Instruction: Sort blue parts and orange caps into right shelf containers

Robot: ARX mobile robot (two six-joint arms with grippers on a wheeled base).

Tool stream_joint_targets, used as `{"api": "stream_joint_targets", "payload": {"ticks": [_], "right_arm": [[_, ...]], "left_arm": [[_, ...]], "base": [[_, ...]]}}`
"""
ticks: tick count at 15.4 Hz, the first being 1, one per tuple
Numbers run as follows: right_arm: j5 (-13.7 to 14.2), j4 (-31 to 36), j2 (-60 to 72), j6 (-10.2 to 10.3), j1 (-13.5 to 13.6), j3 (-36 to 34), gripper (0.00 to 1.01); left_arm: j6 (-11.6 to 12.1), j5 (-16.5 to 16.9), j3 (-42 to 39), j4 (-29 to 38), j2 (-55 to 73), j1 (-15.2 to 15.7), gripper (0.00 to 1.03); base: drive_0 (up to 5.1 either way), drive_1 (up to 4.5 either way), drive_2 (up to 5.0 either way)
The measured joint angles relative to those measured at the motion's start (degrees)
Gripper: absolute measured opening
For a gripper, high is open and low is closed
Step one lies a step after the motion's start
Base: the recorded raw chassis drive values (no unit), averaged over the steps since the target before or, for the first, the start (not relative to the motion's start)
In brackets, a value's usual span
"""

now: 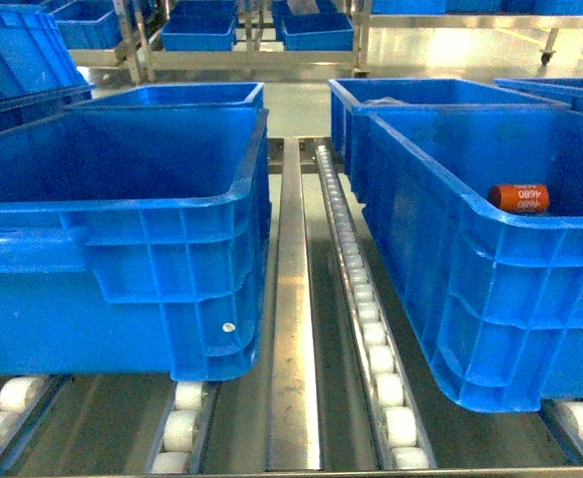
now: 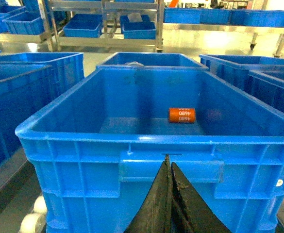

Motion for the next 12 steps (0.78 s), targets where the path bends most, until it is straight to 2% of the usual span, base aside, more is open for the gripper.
{"api": "stream_joint_targets", "payload": {"ticks": [7, 12], "right_arm": [[0.0, -18.3, -20.5, 0.0, 0.0, -0.2, 0.01], [0.0, -27.5, -30.0, 0.0, 0.0, -0.2, 0.01]], "left_arm": [[0.0, 0.0, -0.2, -18.2, -20.3, 0.0, 0.02], [0.0, 0.0, -0.2, -27.3, -29.7, 0.0, 0.02]], "base": [[0.0, 0.0, 0.0], [0.0, 0.0, 0.0]]}}
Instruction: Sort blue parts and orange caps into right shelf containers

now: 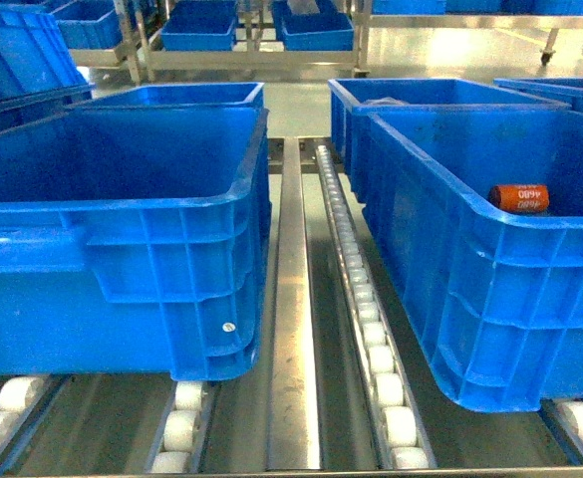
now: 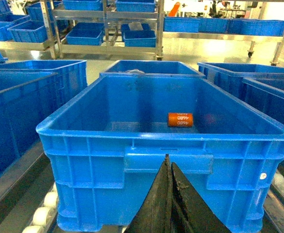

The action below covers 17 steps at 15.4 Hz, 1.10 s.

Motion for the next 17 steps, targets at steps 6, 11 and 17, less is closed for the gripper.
{"api": "stream_joint_targets", "payload": {"ticks": [6, 11, 17], "right_arm": [[0.0, -10.3, -8.7, 0.0, 0.0, 0.0, 0.01], [0.0, -16.2, -15.5, 0.1, 0.0, 0.0, 0.01], [0.0, -16.1, -15.5, 0.0, 0.0, 0.0, 0.73]], "left_arm": [[0.0, 0.0, 0.1, -11.9, -9.7, 0.0, 0.02], [0.2, 0.1, 0.0, -15.7, -14.8, 0.0, 0.02], [0.2, 0.1, 0.0, -15.7, -14.8, 0.0, 0.72]], "base": [[0.0, 0.0, 0.0], [0.0, 0.0, 0.0], [0.0, 0.0, 0.0]]}}
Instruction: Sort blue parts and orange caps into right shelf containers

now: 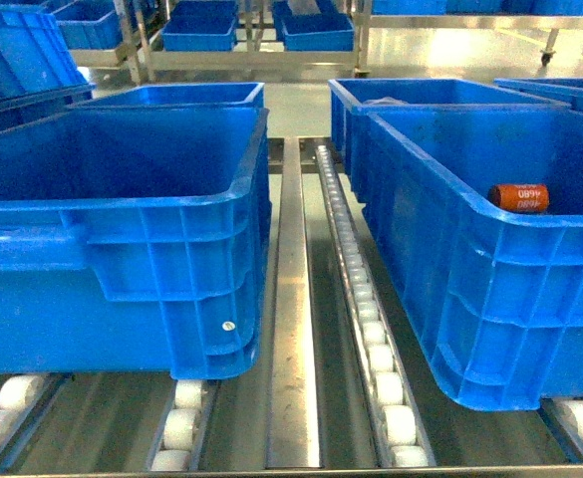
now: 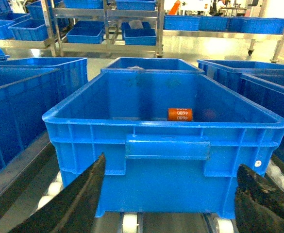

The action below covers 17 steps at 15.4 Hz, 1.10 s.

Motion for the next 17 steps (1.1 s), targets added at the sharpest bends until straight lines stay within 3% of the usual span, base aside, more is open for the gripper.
{"api": "stream_joint_targets", "payload": {"ticks": [2, 17], "right_arm": [[0.0, 0.0, 0.0, 0.0, 0.0, 0.0, 1.0], [0.0, 0.0, 0.0, 0.1, 0.0, 0.0, 0.98]], "left_arm": [[0.0, 0.0, 0.0, 0.0, 0.0, 0.0, 0.99], [0.2, 0.0, 0.0, 0.0, 0.0, 0.0, 0.98]], "base": [[0.0, 0.0, 0.0], [0.0, 0.0, 0.0]]}}
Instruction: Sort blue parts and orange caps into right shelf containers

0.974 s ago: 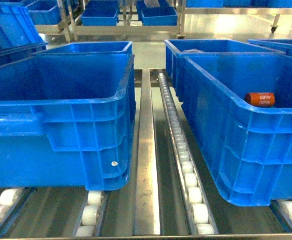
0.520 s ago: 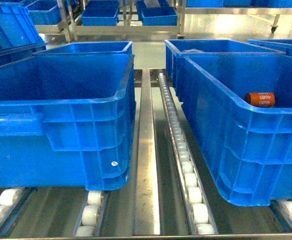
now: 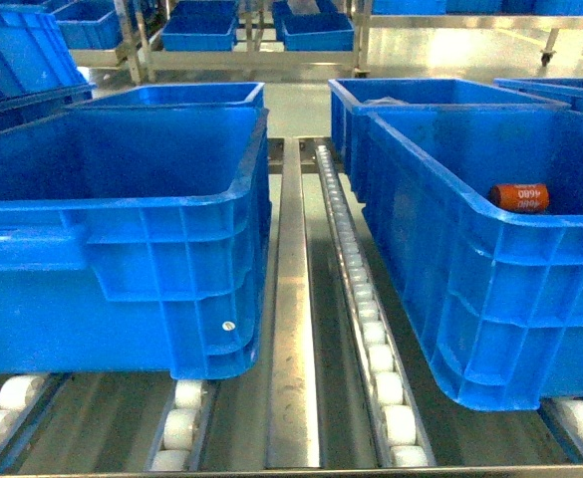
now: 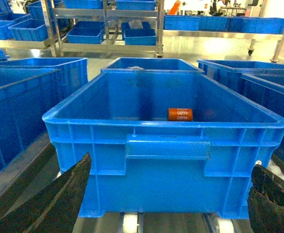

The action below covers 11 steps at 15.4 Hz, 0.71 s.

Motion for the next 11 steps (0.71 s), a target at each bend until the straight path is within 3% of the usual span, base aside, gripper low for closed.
{"api": "stream_joint_targets", "payload": {"ticks": [11], "right_arm": [[0.0, 0.0, 0.0, 0.0, 0.0, 0.0, 0.98]], "left_arm": [[0.0, 0.0, 0.0, 0.0, 0.0, 0.0, 0.98]], "base": [[0.0, 0.0, 0.0]]}}
